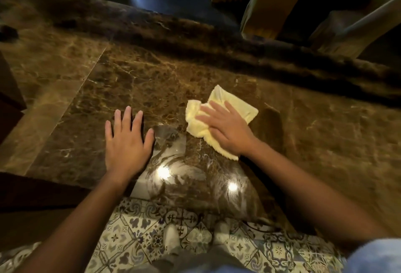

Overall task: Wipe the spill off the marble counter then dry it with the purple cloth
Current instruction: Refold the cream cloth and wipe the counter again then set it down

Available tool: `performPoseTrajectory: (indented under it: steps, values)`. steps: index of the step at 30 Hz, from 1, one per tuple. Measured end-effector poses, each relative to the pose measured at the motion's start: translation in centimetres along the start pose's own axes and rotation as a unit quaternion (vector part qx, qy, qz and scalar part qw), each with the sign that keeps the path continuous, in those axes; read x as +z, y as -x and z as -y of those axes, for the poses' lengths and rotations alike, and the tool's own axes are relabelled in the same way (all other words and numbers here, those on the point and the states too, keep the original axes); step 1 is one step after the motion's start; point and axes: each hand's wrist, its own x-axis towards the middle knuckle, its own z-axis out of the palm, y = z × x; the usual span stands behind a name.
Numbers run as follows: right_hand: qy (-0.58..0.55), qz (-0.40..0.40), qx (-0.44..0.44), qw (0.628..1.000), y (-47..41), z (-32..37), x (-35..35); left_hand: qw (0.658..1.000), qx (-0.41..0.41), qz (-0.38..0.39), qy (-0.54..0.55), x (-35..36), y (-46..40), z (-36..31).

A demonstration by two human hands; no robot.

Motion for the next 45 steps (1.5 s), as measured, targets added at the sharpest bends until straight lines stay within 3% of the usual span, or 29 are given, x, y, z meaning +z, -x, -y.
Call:
performPoseTrajectory:
  steps: [5,9,15,19,22,25,31,35,37,41,45]
  values:
    - [-0.015,-0.015,0.030,0.999,9.8,4.0,1.6,1.000,-0.001,0.009,0.020,-0.5,0.2,-0.1]
    - [0.009,-0.042,0.159,0.986,17.5,4.3,1.9,0.999,0.015,0.019,0.035,-0.5,0.5,0.2]
    - [0.040,-0.113,0.413,0.903,20.7,8.6,4.4,0.999,0.023,0.014,0.046,-0.5,0.4,0.2]
    - [0.039,-0.128,0.479,0.867,15.7,12.7,6.0,0.998,0.028,0.014,0.058,-0.5,0.5,0.4]
    - [0.028,-0.122,0.475,0.871,11.9,14.4,6.0,0.996,0.050,0.035,0.057,-0.6,0.2,0.9]
    - [0.027,-0.104,0.415,0.903,8.4,15.7,5.9,0.992,0.101,0.067,0.016,-1.4,-0.5,3.4]
    - [-0.037,-0.118,0.147,0.981,6.8,17.2,6.2,0.992,0.115,0.032,0.027,-1.4,0.7,6.4]
    - [-0.154,-0.141,0.020,0.978,9.7,17.2,5.9,0.992,0.110,0.037,0.044,-1.6,0.5,6.5]
    - [-0.209,-0.187,0.040,0.959,11.3,16.4,4.7,0.992,0.113,0.034,0.046,-1.4,0.6,6.6]
    - [-0.254,-0.318,0.180,0.896,11.2,10.7,-0.6,0.993,0.105,0.035,0.046,-1.4,0.7,6.3]
    - [-0.279,-0.364,0.299,0.837,7.0,5.1,-3.7,0.993,0.105,0.027,0.039,-1.2,0.6,6.2]
